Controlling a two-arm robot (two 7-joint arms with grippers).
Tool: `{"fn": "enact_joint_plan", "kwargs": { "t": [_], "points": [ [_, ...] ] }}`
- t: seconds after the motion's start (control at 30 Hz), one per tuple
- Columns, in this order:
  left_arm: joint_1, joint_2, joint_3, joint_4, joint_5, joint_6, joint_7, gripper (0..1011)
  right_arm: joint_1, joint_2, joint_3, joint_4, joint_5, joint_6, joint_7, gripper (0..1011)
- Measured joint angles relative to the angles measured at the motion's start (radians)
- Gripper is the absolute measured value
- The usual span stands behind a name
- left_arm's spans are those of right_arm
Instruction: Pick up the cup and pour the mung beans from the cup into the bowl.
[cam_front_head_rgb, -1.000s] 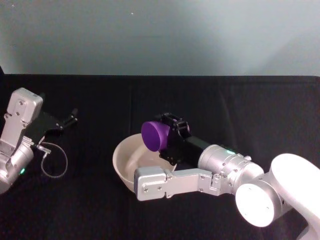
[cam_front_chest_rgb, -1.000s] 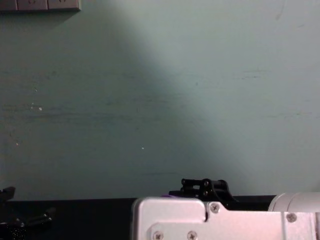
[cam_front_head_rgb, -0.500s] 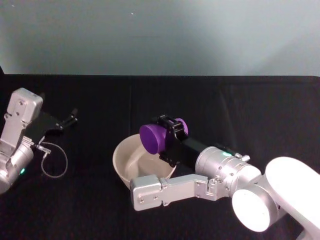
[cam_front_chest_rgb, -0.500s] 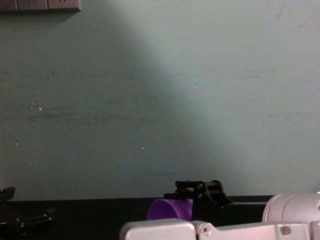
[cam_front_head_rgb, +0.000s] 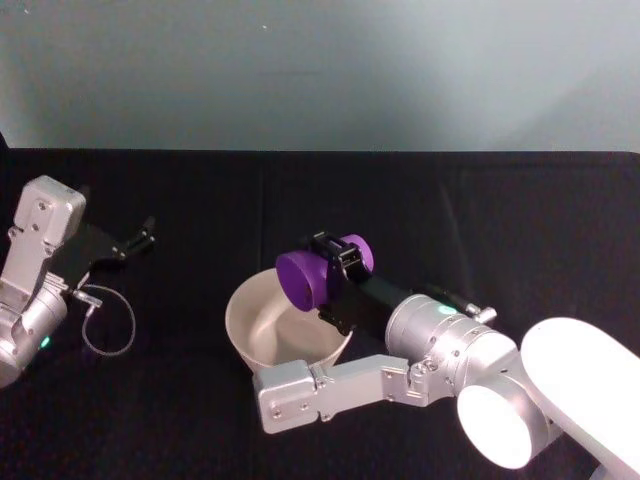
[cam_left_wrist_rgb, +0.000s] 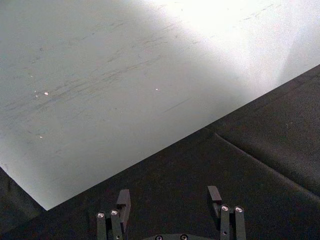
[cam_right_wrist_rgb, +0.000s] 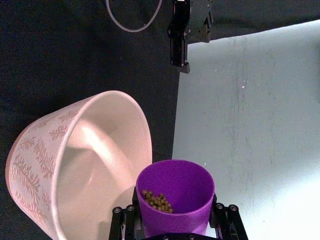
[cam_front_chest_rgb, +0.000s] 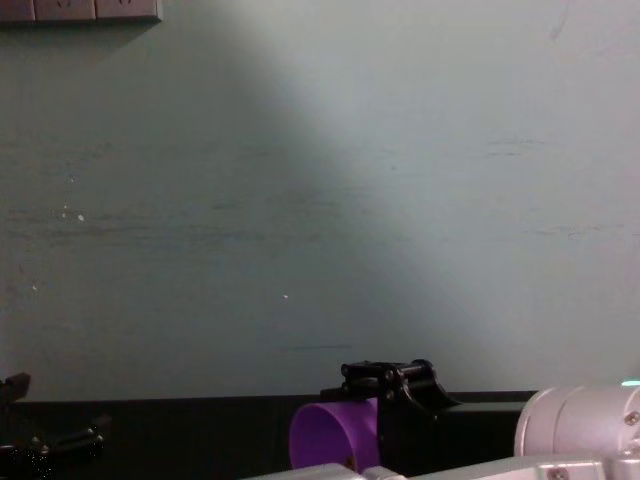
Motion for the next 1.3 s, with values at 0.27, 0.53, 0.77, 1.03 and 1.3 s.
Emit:
{"fn": "enact_joint_plan", "kwargs": {
  "t": [0.27,0.53,0.77,1.03,1.3],
  "points": [
    [0.000,0.000,0.000,0.000,0.000,0.000,0.000,1000,0.009,0.001,-0.018,-0.007,-0.041,0.011,0.017,726],
    [0.000,0.000,0.000,0.000,0.000,0.000,0.000,1000,0.016,0.001,-0.038,-0.015,-0.085,0.020,0.031,726],
    [0.000,0.000,0.000,0.000,0.000,0.000,0.000,1000,0.018,0.001,-0.053,-0.023,-0.128,0.033,0.040,726],
    [0.000,0.000,0.000,0.000,0.000,0.000,0.000,1000,0.021,0.001,-0.065,-0.025,-0.164,0.041,0.051,726],
    [0.000,0.000,0.000,0.000,0.000,0.000,0.000,1000,0.020,-0.001,-0.067,-0.028,-0.177,0.043,0.058,726]
  ]
}}
